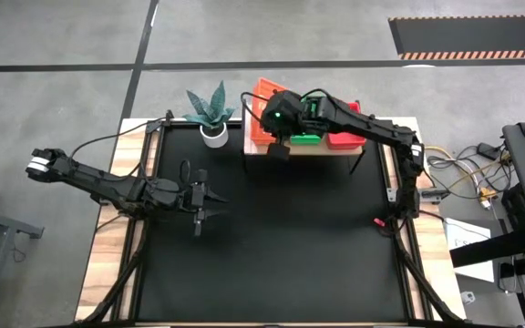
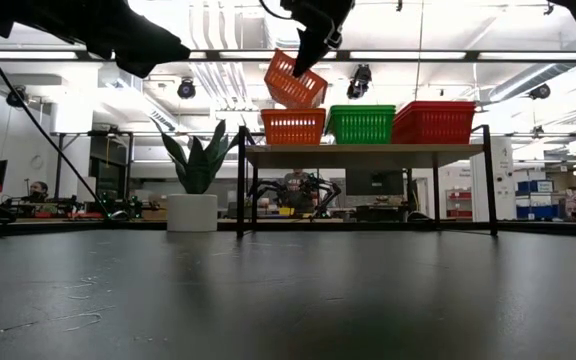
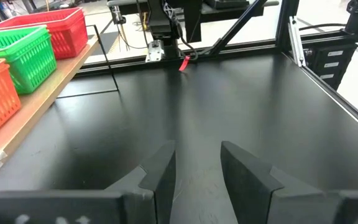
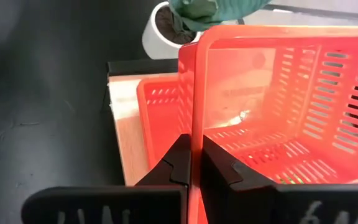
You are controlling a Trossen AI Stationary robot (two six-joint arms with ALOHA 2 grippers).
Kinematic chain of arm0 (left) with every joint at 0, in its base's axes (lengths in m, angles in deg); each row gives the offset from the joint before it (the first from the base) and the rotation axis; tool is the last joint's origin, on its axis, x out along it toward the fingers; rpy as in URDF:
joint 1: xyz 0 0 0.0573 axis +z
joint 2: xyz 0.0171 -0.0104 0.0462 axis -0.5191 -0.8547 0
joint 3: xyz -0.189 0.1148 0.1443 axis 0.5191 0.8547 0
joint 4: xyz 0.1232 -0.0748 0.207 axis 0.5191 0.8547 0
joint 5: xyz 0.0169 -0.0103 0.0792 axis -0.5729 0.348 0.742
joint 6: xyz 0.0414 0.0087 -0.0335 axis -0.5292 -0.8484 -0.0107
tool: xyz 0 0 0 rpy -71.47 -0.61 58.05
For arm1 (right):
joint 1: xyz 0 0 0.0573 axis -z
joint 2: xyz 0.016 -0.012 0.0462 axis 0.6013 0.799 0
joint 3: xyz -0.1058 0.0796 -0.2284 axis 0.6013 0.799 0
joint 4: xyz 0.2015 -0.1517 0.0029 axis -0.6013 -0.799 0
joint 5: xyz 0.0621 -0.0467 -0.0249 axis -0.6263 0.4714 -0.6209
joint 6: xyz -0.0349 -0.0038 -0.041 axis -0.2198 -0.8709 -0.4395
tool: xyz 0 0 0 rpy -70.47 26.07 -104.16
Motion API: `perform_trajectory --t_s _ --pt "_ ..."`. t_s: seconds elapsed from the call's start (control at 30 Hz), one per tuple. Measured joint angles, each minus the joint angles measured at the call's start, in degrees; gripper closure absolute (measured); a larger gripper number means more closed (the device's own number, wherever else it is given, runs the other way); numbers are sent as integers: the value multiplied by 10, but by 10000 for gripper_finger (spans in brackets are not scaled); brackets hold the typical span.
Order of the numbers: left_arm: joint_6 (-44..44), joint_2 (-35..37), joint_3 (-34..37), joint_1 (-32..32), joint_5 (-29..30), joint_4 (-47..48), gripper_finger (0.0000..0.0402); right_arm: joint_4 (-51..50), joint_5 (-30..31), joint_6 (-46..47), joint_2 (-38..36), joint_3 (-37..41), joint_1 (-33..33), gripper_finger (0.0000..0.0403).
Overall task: Stack baskets on shelf by color
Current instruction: Stack the orange bin on top of the orange bins on the shelf
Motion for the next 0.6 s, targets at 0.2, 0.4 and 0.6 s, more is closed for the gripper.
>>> perform_trajectory --t_s 0.2,0.4,0.6 --pt "3 0 0 0 0 0 290 4 -3 4 0 17 2 394" --pt "3 0 0 0 0 0 290 4 2 5 0 35 3 394" --pt "3 0 0 0 0 0 290 4 16 -8 0 35 3 389"
